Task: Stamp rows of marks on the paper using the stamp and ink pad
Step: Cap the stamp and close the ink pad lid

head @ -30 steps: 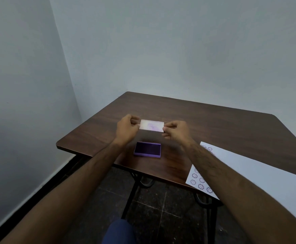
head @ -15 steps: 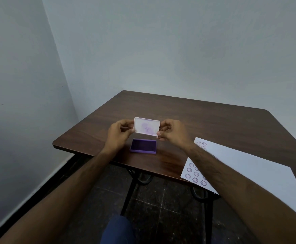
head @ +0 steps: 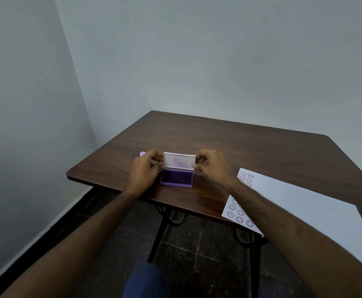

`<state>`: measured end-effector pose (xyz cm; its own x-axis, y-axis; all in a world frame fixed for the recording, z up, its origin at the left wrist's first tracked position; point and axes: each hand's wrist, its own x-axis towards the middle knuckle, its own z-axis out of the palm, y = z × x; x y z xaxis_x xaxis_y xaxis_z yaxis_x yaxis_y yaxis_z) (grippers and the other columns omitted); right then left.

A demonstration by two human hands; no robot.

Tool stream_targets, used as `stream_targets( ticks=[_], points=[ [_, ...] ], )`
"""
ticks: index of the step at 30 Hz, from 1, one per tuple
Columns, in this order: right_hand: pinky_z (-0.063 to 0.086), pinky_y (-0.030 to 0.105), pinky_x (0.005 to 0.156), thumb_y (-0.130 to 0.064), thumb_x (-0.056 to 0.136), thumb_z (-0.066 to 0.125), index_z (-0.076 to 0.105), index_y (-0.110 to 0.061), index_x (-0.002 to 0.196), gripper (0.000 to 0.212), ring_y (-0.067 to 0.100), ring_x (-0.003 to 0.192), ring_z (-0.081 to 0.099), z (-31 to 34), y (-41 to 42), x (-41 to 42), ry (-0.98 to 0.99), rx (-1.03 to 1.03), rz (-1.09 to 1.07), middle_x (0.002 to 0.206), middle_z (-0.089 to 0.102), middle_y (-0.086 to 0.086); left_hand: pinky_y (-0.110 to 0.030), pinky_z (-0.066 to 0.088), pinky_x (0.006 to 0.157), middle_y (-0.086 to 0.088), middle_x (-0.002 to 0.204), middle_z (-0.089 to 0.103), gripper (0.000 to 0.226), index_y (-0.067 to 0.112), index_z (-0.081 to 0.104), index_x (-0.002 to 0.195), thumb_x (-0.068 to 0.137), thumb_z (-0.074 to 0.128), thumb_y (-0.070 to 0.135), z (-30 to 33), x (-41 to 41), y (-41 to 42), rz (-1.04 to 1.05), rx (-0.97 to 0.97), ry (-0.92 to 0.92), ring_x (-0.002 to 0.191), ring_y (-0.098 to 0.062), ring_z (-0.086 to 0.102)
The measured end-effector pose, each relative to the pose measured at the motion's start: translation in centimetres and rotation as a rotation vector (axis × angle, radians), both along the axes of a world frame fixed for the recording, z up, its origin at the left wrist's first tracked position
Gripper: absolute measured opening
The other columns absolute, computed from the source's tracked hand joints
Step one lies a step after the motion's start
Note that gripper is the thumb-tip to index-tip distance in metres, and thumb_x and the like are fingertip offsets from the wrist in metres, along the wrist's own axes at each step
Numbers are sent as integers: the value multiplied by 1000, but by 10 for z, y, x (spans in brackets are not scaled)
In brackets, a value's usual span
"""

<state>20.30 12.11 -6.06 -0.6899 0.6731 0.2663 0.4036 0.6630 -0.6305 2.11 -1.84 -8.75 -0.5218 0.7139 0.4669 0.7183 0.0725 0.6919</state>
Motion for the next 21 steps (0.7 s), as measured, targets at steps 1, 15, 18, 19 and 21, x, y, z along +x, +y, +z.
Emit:
stream_targets(
  ticks=[1, 15, 18, 19, 21],
  points=[
    [51, 19, 60, -19, 84, 76, 67, -24, 84, 11, 1, 72, 65, -1, 0, 0, -6, -6, 1, 84, 70, -10, -1, 44, 59, 10, 87, 66, 19, 14, 69, 100, 89, 66, -1, -1, 0, 0, 0, 1, 4, 72, 12, 63],
    [56, 24, 72, -18, 88, 72, 70, -13, 99, 12, 12, 90, 68, -5, -4, -1, -38, 61, 45, 105, 75, 5, -3, 46, 61, 8, 92, 71, 13, 14, 68, 96, 89, 68, 3, -8, -7, -4, -6, -24, 63, 77, 0, 67],
    [55, 22, 73, -16, 89, 69, 70, -12, 100, 12, 12, 92, 68, -5, -4, 0, -51, 86, 76, 106, 75, 5, -1, 45, 64, 8, 94, 70, 15, 18, 66, 96, 90, 69, 4, -9, -9, -6, -35, -40, 83, 78, 3, 65],
    [56, 25, 75, -16, 90, 68, 70, -12, 102, 13, 13, 93, 68, -5, -5, 0, -61, 98, 86, 106, 75, 5, -1, 45, 65, 8, 95, 70, 16, 19, 65, 95, 90, 68, 4, -9, -10, -7, -48, -42, 88, 79, 4, 64],
    [58, 32, 78, -17, 91, 67, 71, -12, 104, 14, 15, 92, 68, -5, -5, 0, -88, 134, 100, 104, 75, 6, 0, 45, 70, 8, 96, 71, 18, 21, 63, 94, 89, 69, 4, -9, -11, -8, -68, -38, 96, 81, 7, 64]
  ],
)
